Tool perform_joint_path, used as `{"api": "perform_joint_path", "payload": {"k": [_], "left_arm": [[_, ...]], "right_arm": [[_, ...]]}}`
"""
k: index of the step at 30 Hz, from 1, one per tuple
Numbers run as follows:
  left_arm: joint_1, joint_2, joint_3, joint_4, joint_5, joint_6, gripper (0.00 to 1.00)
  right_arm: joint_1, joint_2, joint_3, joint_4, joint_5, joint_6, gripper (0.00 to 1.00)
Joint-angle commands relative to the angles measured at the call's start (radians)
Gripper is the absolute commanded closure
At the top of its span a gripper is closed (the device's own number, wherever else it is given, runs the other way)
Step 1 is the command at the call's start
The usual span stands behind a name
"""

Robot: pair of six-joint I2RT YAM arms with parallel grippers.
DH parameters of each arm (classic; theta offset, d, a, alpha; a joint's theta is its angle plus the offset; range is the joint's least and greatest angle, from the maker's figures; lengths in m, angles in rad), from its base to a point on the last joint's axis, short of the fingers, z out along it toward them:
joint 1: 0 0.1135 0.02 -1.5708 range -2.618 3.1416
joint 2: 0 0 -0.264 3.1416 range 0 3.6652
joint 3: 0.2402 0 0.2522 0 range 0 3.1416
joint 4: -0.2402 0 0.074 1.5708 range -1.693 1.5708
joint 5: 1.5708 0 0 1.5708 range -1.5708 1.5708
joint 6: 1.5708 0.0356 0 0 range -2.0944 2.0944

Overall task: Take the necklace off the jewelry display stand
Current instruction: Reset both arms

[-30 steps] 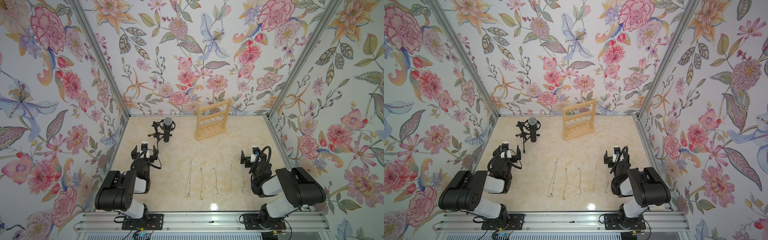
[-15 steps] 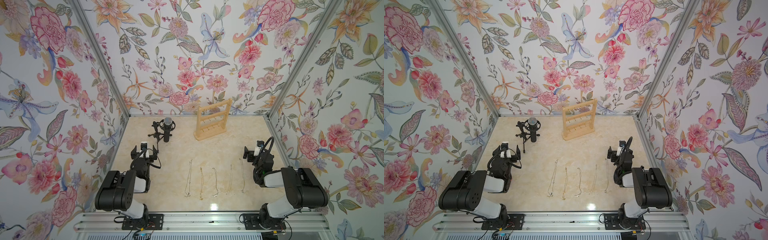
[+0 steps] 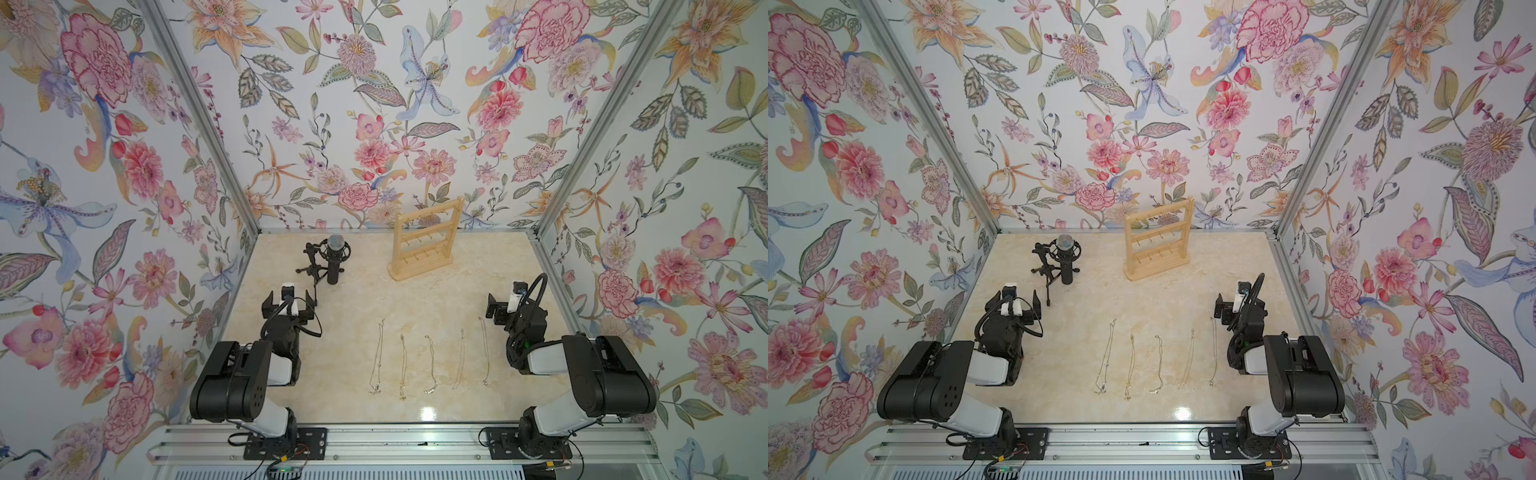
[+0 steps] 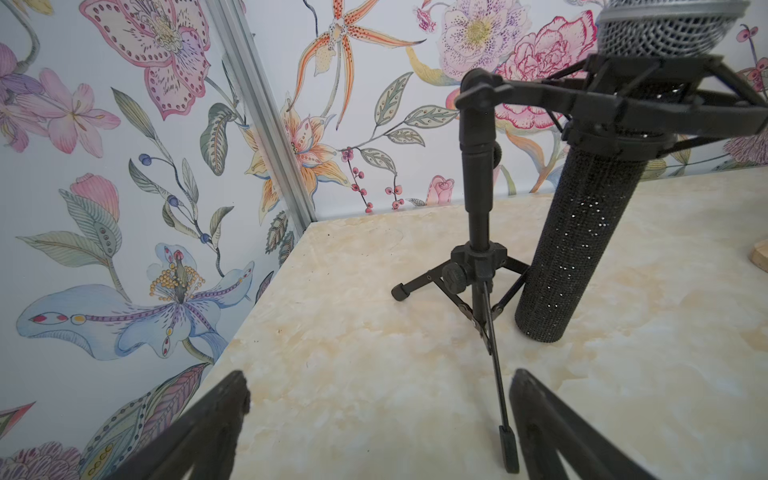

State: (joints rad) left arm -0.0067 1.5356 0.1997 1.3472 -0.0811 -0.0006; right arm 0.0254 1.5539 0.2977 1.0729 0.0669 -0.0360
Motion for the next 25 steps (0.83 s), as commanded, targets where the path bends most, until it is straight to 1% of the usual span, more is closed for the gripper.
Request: {"api": "perform_joint_path", "payload": {"k": [1,25], "left_arm": [[0.007,0.008,0.004,0.037,0.018,-0.009,0.01],[0.007,0.008,0.006,0.033,0.016,-0.009,0.01]], "right_arm": [[-0.001,-0.011,0.004,0.009,-0.007,0.007,0.0],[0.007,-0.012,0.001,0.014,0.008,0.002,0.0]]}}
